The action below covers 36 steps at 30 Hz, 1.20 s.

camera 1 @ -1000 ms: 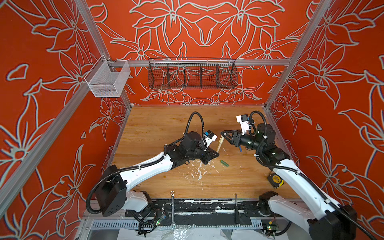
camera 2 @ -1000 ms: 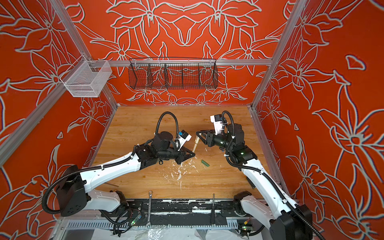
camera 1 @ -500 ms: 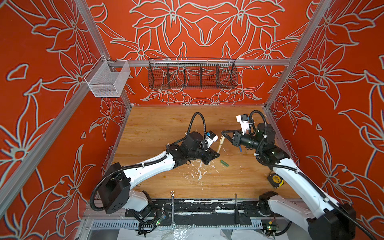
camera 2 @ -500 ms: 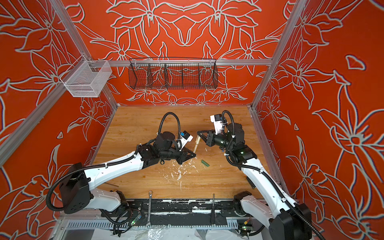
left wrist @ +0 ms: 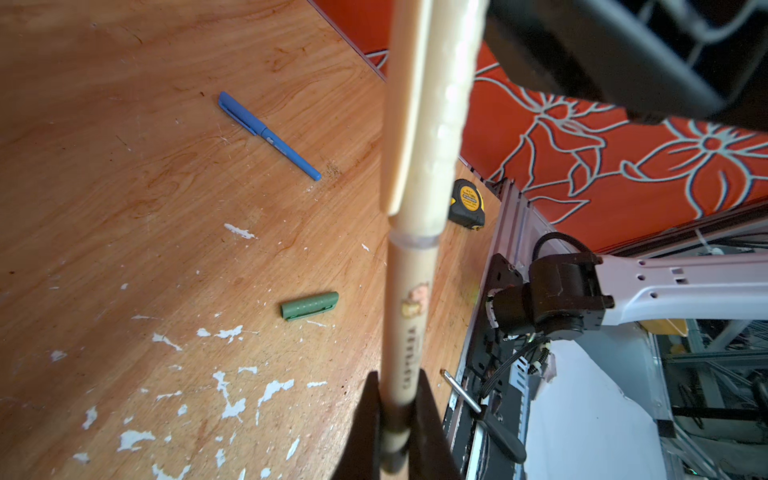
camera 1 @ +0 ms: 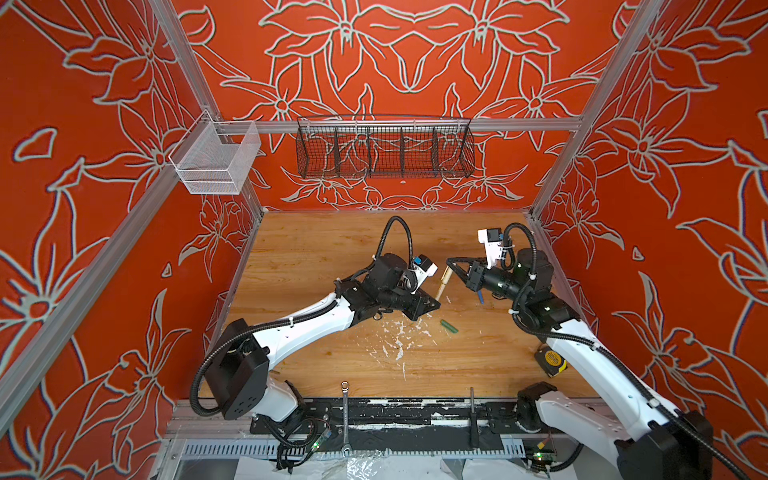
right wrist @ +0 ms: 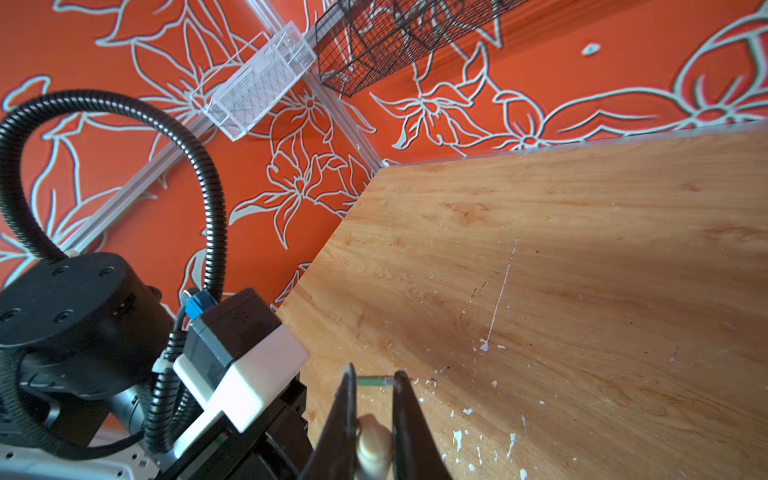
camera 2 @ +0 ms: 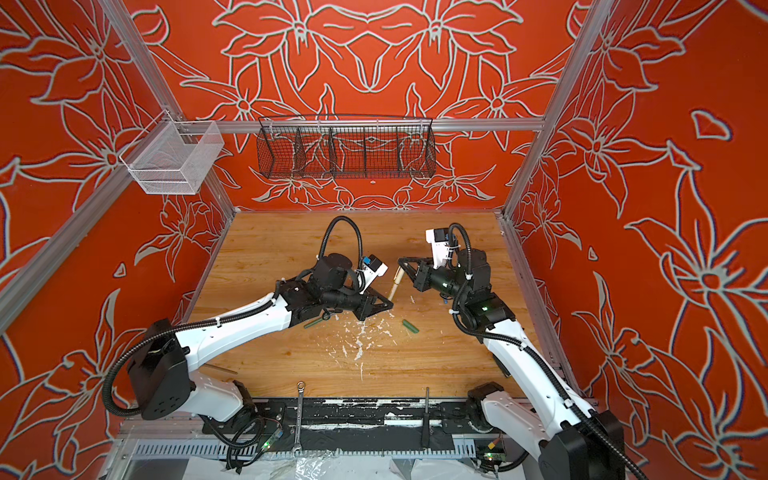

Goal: Insert the pens into the pen caps

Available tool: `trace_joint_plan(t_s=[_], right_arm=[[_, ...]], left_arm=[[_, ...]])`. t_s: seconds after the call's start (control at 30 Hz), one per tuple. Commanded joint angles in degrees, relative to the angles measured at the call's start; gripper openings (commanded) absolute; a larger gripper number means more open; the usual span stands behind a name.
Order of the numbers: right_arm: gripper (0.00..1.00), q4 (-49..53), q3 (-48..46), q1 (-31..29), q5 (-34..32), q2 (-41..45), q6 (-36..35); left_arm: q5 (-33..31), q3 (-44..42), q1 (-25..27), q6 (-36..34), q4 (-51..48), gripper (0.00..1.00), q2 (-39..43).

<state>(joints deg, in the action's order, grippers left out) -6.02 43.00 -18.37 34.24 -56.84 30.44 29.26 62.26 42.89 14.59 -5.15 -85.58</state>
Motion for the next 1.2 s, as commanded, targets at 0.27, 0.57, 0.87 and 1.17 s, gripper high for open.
trace_joint_plan(t_s=[0.27, 0.57, 0.87, 1.17], right_arm=[[0.0, 3.3, -10.72, -3.91, -0.15, 0.68, 8.41], [0.0, 1.71, -14.16, -5.45, -3.83, 0.69, 12.16], [0.0, 7.85, -5.67, -2.14, -13.34, -6.14, 9.89], [0.0, 16.48, 4.67, 0.24, -14.04, -19.33, 3.34]], left_arm=[[-0.68, 12.72, -7.72, 5.47, 15.54, 0.0, -9.33], [3.81, 16.49, -11.68, 9.05, 19.35, 0.0, -14.5], [1.4, 8.47, -9.35, 2.92, 5.26, 0.0, -8.38], [-12.67, -2.05, -7.66, 2.39, -6.06, 0.48, 3.14]])
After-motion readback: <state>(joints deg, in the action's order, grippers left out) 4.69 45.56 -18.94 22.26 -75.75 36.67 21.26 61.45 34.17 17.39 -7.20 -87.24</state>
